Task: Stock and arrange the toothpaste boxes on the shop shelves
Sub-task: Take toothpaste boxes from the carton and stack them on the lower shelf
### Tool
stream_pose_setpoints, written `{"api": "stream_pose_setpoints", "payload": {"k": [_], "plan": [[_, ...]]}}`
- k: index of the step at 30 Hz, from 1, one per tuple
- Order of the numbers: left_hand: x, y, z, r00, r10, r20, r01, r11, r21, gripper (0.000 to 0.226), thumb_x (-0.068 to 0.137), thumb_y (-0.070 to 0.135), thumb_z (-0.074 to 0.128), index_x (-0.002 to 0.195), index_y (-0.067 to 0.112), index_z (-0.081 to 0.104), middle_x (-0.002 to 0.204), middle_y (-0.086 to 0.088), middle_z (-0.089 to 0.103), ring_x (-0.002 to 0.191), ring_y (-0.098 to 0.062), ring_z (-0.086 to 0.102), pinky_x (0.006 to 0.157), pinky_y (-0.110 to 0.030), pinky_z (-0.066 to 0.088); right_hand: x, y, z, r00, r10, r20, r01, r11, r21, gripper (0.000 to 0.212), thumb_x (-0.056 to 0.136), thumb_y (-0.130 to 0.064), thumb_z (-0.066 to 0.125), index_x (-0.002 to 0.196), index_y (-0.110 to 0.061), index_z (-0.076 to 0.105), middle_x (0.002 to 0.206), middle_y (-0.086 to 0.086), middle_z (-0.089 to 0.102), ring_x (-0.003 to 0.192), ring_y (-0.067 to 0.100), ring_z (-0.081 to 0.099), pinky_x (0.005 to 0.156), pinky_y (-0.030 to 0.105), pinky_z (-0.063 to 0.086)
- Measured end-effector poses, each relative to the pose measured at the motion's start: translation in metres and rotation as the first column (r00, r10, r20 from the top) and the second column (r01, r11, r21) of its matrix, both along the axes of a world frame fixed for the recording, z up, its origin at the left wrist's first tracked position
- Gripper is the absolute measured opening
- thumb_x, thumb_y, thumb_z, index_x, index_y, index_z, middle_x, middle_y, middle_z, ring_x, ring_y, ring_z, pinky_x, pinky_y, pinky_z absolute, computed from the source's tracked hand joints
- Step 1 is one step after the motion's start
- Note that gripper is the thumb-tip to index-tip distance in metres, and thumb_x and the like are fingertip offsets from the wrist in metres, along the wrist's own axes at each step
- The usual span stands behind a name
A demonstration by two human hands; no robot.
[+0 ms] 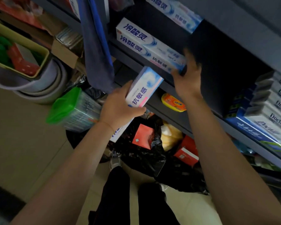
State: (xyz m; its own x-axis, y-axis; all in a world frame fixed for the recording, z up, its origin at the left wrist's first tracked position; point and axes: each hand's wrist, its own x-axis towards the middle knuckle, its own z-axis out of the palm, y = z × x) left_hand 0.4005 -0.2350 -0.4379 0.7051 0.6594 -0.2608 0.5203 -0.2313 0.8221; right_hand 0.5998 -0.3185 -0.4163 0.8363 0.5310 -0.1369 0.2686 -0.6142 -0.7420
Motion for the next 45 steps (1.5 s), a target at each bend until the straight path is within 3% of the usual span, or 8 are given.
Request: {"api": "stream_pose_setpoints", "payload": {"k": [4,8,15,21,23,26,32,45], "plan": [[0.008,0.010,0.004,0.988,-0.101,-0.115,0.130,0.951,0.282,0.098,0.064,0.044,0.079,0.150,0.022,0.039,0.124,-0.008,0.062,0.110,-0.028,0.061,0.087,-0.040,0.052,-0.035,-0.008,0.025,0.971,-0.202,-0.126,0.227,0.943,0.242,0.057,0.093,-0.048,0.056,0.138,-0.014,0.044,0.127,0.002,0.055,0.116,0.016,0.054,0.089,0.015,0.041],[0.019,0.005,0.017,0.961,-0.222,-0.167,0.278,0.775,0.568,0.092,0.057,0.030,0.079,0.144,0.021,0.050,0.099,-0.014,0.060,0.085,-0.038,0.062,0.072,-0.042,0.049,-0.061,-0.024,0.032,0.835,-0.110,-0.539,0.152,0.988,0.034,0.044,0.088,-0.065,0.051,0.107,-0.025,0.059,0.092,0.001,0.070,0.072,0.018,0.066,0.056,0.029,0.050],[0.030,-0.012,0.017,0.960,-0.257,-0.110,0.243,0.575,0.781,0.081,0.071,0.023,0.077,0.145,0.018,0.047,0.122,-0.013,0.057,0.117,-0.034,0.053,0.115,-0.057,0.022,-0.058,-0.057,0.029,0.587,-0.168,-0.792,0.469,0.868,0.163,0.029,0.090,-0.036,0.068,0.105,-0.013,0.058,0.078,0.003,0.066,0.062,0.014,0.058,0.059,0.028,0.047],[0.029,-0.022,0.026,0.969,0.089,0.229,-0.200,0.825,0.528,0.078,0.090,0.034,0.066,0.150,0.000,0.030,0.156,-0.025,0.022,0.146,-0.039,0.021,0.119,-0.048,0.025,-0.045,-0.051,0.046,0.567,-0.209,-0.797,0.663,0.690,0.291,0.055,0.089,-0.032,0.071,0.128,0.001,0.051,0.086,0.009,0.071,0.067,0.017,0.066,0.063,0.027,0.056],[0.034,-0.017,0.029,0.936,0.223,0.273,-0.266,0.955,0.130,0.077,0.091,0.025,0.066,0.153,0.006,0.025,0.153,-0.016,0.030,0.139,-0.027,0.034,0.115,-0.037,0.034,-0.035,-0.038,0.052,0.546,-0.217,-0.809,0.699,0.651,0.297,0.049,0.088,-0.032,0.072,0.121,-0.001,0.054,0.085,0.010,0.072,0.068,0.019,0.068,0.063,0.027,0.056],[0.050,-0.004,0.035,0.906,0.386,0.175,-0.259,0.831,-0.492,0.067,0.093,0.026,0.065,0.150,0.024,0.031,0.140,-0.004,0.048,0.117,-0.015,0.055,0.100,-0.033,0.048,-0.021,-0.016,0.054,0.548,-0.200,-0.812,0.711,0.622,0.328,0.065,0.086,-0.033,0.075,0.134,0.002,0.048,0.097,0.016,0.072,0.072,0.023,0.071,0.063,0.027,0.056],[0.063,0.011,0.029,0.911,0.390,0.131,-0.238,0.759,-0.606,0.056,0.098,0.024,0.058,0.148,0.026,0.034,0.128,0.000,0.056,0.115,-0.017,0.059,0.091,-0.036,0.053,-0.007,0.016,0.047,0.523,-0.228,-0.821,0.768,0.544,0.338,0.058,0.088,-0.025,0.074,0.132,0.001,0.047,0.108,0.018,0.067,0.075,0.023,0.073,0.066,0.029,0.059],[0.064,0.030,0.026,0.887,0.438,0.145,-0.249,0.719,-0.649,0.055,0.098,0.020,0.056,0.149,0.023,0.035,0.123,0.004,0.056,0.103,-0.007,0.060,0.092,-0.038,0.053,-0.012,0.021,0.045,0.619,-0.337,-0.710,0.678,0.685,0.267,0.022,0.090,-0.031,0.071,0.088,-0.011,0.063,0.083,0.007,0.068,0.071,0.016,0.067,0.068,0.023,0.056]]}}
